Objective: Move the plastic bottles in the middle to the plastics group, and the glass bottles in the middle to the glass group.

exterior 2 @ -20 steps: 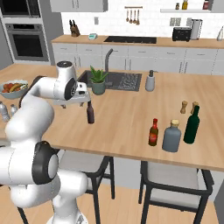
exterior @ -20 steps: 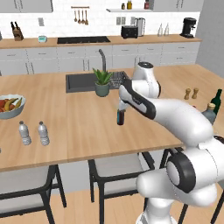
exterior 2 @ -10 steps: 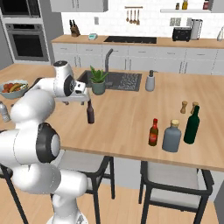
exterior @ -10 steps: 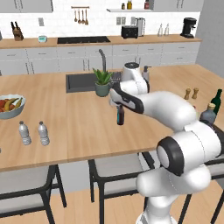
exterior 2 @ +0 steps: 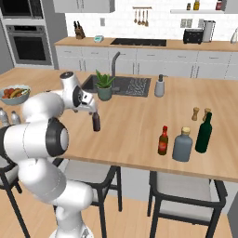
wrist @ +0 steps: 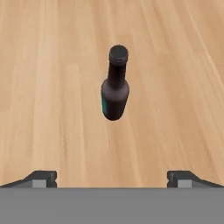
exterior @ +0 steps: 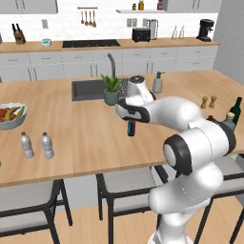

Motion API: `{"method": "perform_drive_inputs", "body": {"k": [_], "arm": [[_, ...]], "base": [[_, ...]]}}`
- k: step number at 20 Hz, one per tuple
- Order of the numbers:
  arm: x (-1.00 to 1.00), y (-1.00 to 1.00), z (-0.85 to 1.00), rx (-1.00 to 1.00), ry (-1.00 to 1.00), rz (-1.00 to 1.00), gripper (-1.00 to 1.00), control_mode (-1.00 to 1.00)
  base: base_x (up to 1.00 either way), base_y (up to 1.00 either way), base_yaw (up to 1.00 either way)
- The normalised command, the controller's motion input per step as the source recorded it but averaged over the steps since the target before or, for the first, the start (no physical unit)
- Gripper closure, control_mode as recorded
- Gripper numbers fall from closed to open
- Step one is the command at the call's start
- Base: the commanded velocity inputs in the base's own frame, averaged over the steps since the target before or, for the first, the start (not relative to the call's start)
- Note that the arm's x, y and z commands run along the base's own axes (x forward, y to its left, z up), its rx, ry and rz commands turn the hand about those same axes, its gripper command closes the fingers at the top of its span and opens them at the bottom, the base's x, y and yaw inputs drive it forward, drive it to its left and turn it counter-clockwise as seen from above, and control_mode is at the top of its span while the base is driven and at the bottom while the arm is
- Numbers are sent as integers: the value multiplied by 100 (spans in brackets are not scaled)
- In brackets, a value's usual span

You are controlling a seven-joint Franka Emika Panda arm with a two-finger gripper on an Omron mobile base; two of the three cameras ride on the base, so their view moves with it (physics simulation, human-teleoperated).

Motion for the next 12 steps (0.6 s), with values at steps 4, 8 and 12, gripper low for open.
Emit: {"method": "perform_drive_inputs", "body": {"k": [4, 8, 12], "arm": [[46, -4, -29, 0, -16, 0, -100, -100], [22, -17, -15, 0, -12, 0, -100, -100], [9, -38, 0, 1, -3, 1, -100, -100]], "base": [[0, 0, 0], [0, 0, 0], [0, 0, 0]]}}
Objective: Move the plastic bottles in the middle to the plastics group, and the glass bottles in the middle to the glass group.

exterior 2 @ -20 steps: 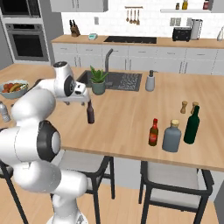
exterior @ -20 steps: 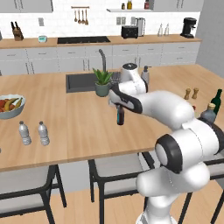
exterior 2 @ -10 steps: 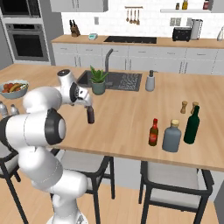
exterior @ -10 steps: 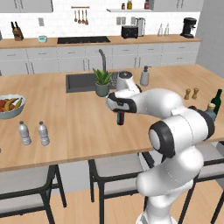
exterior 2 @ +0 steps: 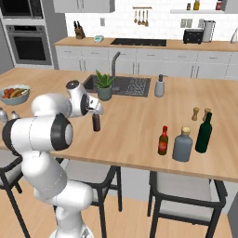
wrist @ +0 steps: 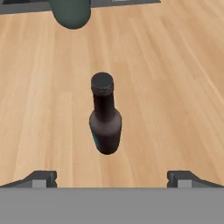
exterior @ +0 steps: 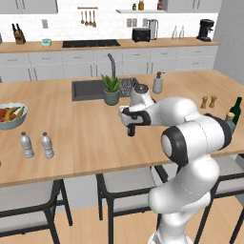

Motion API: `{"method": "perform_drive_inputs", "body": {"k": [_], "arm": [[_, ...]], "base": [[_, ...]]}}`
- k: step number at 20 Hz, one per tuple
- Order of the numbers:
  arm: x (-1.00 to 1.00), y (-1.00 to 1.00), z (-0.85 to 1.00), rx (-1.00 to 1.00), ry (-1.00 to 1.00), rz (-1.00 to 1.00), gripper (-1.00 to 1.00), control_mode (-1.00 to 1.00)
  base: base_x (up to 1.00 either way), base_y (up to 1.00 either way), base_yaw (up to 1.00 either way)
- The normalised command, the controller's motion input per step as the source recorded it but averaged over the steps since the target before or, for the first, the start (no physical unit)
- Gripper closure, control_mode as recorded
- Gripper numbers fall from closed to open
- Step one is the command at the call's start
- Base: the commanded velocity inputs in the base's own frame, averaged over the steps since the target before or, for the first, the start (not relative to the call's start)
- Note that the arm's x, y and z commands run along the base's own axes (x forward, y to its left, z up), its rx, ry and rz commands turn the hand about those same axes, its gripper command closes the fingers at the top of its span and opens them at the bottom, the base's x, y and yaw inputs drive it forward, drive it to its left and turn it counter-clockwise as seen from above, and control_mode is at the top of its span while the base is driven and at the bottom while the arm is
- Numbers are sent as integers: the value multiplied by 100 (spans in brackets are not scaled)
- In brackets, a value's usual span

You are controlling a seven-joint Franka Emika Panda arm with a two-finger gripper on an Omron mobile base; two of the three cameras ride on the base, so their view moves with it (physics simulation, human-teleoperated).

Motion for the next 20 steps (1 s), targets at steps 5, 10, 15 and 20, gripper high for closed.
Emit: {"method": "perform_drive_inputs", "body": {"k": [5, 10, 15, 20], "arm": [[0, -21, 0, 3, 0, 9, -100, -100], [3, 0, 0, 0, 1, 18, -100, -100], [14, 0, -5, 0, 2, 20, -100, -100], [15, 0, -10, 0, 0, 15, -100, -100]], "base": [[0, 0, 0], [0, 0, 0], [0, 0, 0], [0, 0, 0]]}}
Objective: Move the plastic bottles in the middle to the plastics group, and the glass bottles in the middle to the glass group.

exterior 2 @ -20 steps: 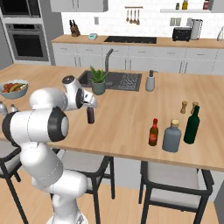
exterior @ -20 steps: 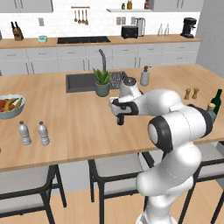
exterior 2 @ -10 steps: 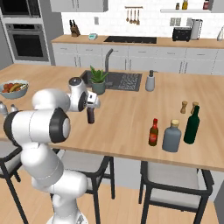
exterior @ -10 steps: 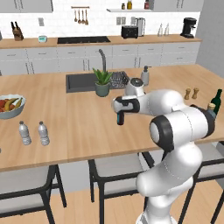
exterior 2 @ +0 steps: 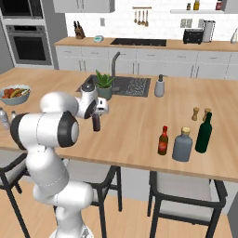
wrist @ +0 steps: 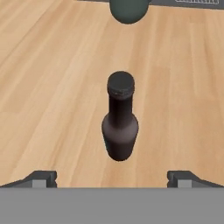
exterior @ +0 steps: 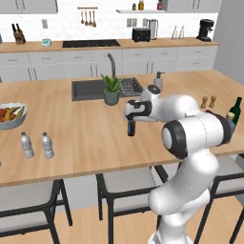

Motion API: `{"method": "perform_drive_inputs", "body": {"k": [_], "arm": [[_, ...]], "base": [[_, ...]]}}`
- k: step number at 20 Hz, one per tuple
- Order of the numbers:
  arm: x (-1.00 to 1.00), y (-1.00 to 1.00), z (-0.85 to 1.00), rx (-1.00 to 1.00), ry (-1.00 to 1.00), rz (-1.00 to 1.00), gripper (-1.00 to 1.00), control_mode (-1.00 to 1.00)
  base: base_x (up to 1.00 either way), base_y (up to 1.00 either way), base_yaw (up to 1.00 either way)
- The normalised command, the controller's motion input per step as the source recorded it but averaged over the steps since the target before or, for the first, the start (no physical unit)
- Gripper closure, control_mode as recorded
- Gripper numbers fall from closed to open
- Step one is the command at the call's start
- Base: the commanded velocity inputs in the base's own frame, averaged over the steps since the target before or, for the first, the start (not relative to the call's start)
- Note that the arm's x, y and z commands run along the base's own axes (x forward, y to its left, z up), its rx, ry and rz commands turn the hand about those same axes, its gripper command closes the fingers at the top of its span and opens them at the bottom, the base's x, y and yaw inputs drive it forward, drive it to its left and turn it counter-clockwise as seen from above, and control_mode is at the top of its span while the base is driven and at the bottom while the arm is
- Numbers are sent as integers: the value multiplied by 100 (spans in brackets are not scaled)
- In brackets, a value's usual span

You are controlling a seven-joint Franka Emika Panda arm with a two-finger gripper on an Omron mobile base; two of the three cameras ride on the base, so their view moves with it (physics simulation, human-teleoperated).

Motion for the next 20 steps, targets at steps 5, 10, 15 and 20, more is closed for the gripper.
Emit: {"method": "perform_drive_inputs", "body": {"k": [5, 10, 15, 20], "arm": [[24, 0, -24, 0, 0, 5, -100, -100], [16, 0, -6, 0, 0, 0, -100, -100], [0, 10, -3, 0, 3, 0, -100, -100], [5, 15, -3, 0, 4, -5, -100, -100]], "base": [[0, 0, 0], [0, 0, 0], [0, 0, 0], [0, 0, 0]]}}
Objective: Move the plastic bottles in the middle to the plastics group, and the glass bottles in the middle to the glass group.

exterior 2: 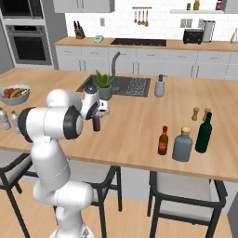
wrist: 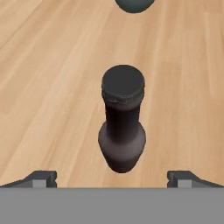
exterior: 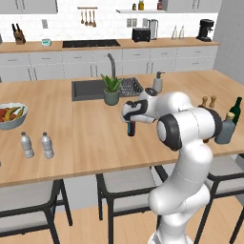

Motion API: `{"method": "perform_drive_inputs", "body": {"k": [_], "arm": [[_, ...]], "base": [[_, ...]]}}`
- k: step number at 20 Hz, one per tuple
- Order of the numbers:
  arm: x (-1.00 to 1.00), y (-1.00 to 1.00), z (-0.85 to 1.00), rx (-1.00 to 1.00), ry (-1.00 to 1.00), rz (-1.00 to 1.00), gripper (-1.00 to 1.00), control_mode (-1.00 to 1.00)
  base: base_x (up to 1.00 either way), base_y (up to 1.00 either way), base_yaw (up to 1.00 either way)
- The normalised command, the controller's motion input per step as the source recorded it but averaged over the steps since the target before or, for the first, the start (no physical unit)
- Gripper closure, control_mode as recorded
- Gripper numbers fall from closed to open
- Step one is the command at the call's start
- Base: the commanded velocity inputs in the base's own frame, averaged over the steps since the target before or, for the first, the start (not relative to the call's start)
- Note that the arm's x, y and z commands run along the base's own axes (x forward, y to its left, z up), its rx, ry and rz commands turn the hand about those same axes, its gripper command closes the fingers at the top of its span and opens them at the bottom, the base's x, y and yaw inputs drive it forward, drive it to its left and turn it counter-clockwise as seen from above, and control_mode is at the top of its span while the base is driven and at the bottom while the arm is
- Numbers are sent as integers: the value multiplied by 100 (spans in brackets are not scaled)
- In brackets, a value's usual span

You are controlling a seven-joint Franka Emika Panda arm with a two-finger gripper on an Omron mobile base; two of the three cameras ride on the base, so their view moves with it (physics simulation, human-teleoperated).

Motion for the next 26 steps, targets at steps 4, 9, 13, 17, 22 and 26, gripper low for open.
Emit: {"method": "perform_drive_inputs", "body": {"k": [4, 9, 13, 17, 22, 26], "arm": [[18, 1, 0, 0, 0, -11, -100, -100], [11, 0, -1, 0, 0, -11, -100, -100], [1, 0, -16, 0, 0, -4, -100, -100], [5, 0, -12, 0, 0, -2, -100, -100], [7, 0, -2, 0, 0, -2, -100, -100], [21, 0, 0, 0, 0, -2, -100, -100]], "base": [[0, 0, 0], [0, 0, 0], [0, 0, 0], [0, 0, 0], [0, 0, 0], [0, 0, 0]]}}
